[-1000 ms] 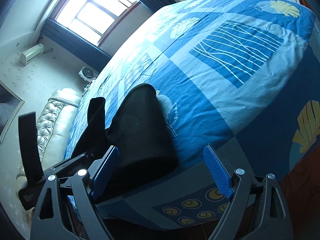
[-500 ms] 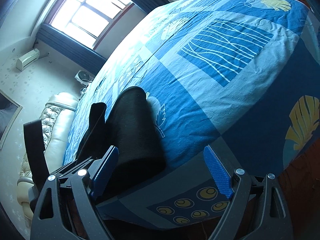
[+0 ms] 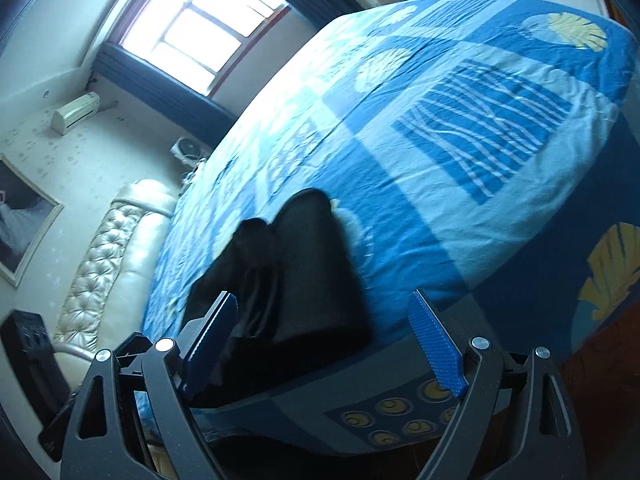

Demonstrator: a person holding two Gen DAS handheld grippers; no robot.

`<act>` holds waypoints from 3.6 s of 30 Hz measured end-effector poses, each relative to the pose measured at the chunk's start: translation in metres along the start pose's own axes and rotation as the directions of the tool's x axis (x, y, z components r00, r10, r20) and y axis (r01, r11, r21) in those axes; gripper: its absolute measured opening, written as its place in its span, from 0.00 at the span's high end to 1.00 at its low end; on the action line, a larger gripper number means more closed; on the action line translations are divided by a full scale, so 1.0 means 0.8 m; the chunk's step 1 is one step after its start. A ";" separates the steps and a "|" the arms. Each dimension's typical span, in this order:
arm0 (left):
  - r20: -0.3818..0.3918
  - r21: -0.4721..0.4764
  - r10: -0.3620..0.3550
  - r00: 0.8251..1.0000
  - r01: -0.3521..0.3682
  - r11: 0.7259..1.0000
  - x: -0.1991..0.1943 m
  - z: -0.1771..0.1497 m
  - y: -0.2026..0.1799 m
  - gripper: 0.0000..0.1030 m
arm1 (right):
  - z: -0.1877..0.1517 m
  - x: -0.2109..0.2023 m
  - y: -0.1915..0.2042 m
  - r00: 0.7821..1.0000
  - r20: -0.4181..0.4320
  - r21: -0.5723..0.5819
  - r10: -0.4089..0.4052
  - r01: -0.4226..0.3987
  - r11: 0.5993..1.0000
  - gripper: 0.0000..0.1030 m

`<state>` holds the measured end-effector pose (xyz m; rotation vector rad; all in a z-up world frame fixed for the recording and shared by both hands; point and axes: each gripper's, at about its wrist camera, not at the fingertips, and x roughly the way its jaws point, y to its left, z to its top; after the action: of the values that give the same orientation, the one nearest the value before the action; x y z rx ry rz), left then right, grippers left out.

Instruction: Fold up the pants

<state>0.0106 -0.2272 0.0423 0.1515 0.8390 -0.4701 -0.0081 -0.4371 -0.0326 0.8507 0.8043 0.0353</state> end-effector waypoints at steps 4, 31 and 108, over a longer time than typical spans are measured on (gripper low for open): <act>-0.032 -0.140 -0.016 0.999 0.011 0.990 0.000 -0.022 0.100 0.10 | 0.007 0.032 0.021 0.989 -0.081 0.025 0.128 -0.126 0.992 0.16; -0.139 -0.499 -0.092 0.986 0.010 0.867 0.013 -0.139 0.264 0.11 | -0.011 0.168 0.125 0.924 -0.381 -0.184 -0.032 -0.041 0.982 0.86; -0.109 -0.542 -0.412 0.905 0.293 0.787 0.081 -0.127 0.232 0.06 | 0.020 0.074 -0.041 0.973 -0.202 0.140 0.113 -0.085 0.986 0.29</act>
<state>0.0639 -0.0528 -0.0831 -0.4741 1.1978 -0.5707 0.0351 -0.4505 -0.0854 1.0224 0.9685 0.1646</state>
